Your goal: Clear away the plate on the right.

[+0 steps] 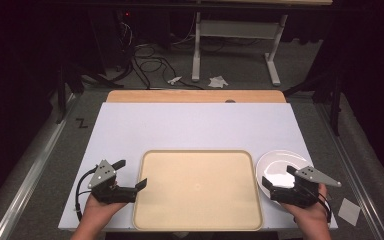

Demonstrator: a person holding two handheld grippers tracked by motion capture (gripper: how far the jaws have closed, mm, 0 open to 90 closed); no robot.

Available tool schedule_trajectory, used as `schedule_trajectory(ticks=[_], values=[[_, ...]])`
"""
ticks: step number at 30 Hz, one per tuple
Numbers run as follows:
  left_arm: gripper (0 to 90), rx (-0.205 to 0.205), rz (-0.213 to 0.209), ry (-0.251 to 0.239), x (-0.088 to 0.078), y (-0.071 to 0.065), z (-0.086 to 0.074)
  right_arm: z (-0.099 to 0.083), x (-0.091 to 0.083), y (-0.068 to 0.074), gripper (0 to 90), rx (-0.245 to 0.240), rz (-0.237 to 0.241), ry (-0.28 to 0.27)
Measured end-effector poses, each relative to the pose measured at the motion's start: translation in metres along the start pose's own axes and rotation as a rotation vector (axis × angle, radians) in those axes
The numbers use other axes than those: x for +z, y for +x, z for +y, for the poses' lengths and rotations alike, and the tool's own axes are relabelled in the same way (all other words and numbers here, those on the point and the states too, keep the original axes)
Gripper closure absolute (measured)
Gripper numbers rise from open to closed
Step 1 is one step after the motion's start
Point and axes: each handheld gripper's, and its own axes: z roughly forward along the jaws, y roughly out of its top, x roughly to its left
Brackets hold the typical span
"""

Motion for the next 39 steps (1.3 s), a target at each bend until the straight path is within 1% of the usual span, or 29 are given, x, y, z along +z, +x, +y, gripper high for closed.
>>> schedule_trajectory(ticks=[2, 4, 7, 8, 10, 12, 13, 14, 16, 17, 18, 19, 22, 25, 26, 27, 29, 30, 31, 33, 34, 35, 37, 38, 39], values=[[0.4, 0.006, -0.013, 0.005, 0.003, -0.002, -0.001, 0.002, 0.0, -0.001, 0.0, 0.001, -0.009, 0.0], [0.3, 0.006, -0.024, -0.001, 0.005, -0.005, -0.002, 0.003, 0.0, -0.003, 0.0, 0.006, -0.014, 0.001], [0.3, 0.009, -0.024, -0.008, 0.005, -0.008, -0.003, 0.003, 0.001, -0.006, 0.1, 0.017, -0.02, -0.001], [0.3, 0.015, -0.015, -0.014, 0.005, -0.009, -0.004, 0.001, 0.0, -0.01, 0.0, 0.034, -0.021, -0.012], [0.3, -0.002, -0.009, -0.024, 0.004, -0.008, -0.005, -0.001, -0.003, -0.013, 0.1, 0.06, -0.018, -0.027], [0.3, -0.019, -0.001, -0.04, 0.002, -0.008, -0.005, -0.004, -0.005, -0.016, 0.2, 0.098, -0.012, -0.038], [0.3, -0.018, 0.0, -0.049, 0.0, -0.009, -0.004, -0.006, -0.007, -0.019, 0.9, 0.126, -0.005, -0.044], [0.3, -0.012, -0.001, -0.052, -0.001, -0.01, -0.003, -0.01, -0.008, -0.023, 1.0, 0.178, 0.011, -0.046], [0.5, 0.007, -0.01, -0.054, -0.001, -0.014, -0.002, -0.015, -0.011, -0.028, 1.9, 0.238, 0.023, -0.048], [0.5, 0.016, -0.013, -0.053, -0.001, -0.016, -0.002, -0.017, -0.014, -0.03, 3.0, 0.259, 0.021, -0.044], [0.5, 0.016, -0.013, -0.053, -0.001, -0.016, -0.002, -0.017, -0.014, -0.03, 3.0, 0.259, 0.021, -0.044], [0.5, 0.025, -0.016, -0.05, -0.001, -0.017, -0.002, -0.02, -0.018, -0.036, 3.5, 0.304, 0.025, -0.045], [0.4, 0.027, -0.018, -0.05, 0.0, -0.02, -0.001, -0.024, -0.023, -0.041, 3.5, 0.344, 0.026, -0.039], [0.5, 0.03, -0.022, -0.055, 0.0, -0.021, -0.001, -0.026, -0.025, -0.043, 3.9, 0.363, 0.021, -0.033], [0.5, 0.03, -0.024, -0.057, 0.0, -0.02, 0.0, -0.028, -0.028, -0.045, 4.6, 0.39, 0.015, -0.034], [0.5, 0.03, -0.024, -0.057, 0.0, -0.02, 0.0, -0.028, -0.028, -0.045, 4.6, 0.39, 0.015, -0.034], [0.5, 0.03, -0.027, -0.059, 0.0, -0.019, 0.001, -0.03, -0.032, -0.048, 5.0, 0.422, 0.007, -0.026], [0.5, 0.031, -0.027, -0.057, 0.0, -0.019, 0.001, -0.03, -0.032, -0.048, 5.0, 0.422, 0.007, -0.026], [0.5, 0.03, -0.029, -0.06, 0.001, -0.019, 0.002, -0.032, -0.035, -0.05, 6.5, 0.446, -0.002, -0.025], [0.4, 0.028, -0.032, -0.067, 0.001, -0.019, 0.003, -0.034, -0.038, -0.052, 8.4, 0.476, -0.016, -0.018], [0.5, 0.028, -0.032, -0.067, 0.001, -0.019, 0.003, -0.034, -0.038, -0.052, 8.4, 0.476, -0.016, -0.018], [0.5, 0.029, -0.035, -0.068, 0.003, -0.019, 0.004, -0.037, -0.043, -0.054, 11.5, 0.518, -0.027, -0.011], [0.5, 0.029, -0.038, -0.07, 0.003, -0.019, 0.004, -0.039, -0.047, -0.056, 14.8, 0.549, -0.035, -0.009], [0.5, 0.029, -0.039, -0.071, 0.004, -0.019, 0.005, -0.039, -0.047, -0.056, 14.8, 0.549, -0.035, -0.009], [0.5, 0.029, -0.043, -0.074, 0.006, -0.019, 0.005, -0.041, -0.05, -0.058, 15.8, 0.565, -0.038, -0.013]])
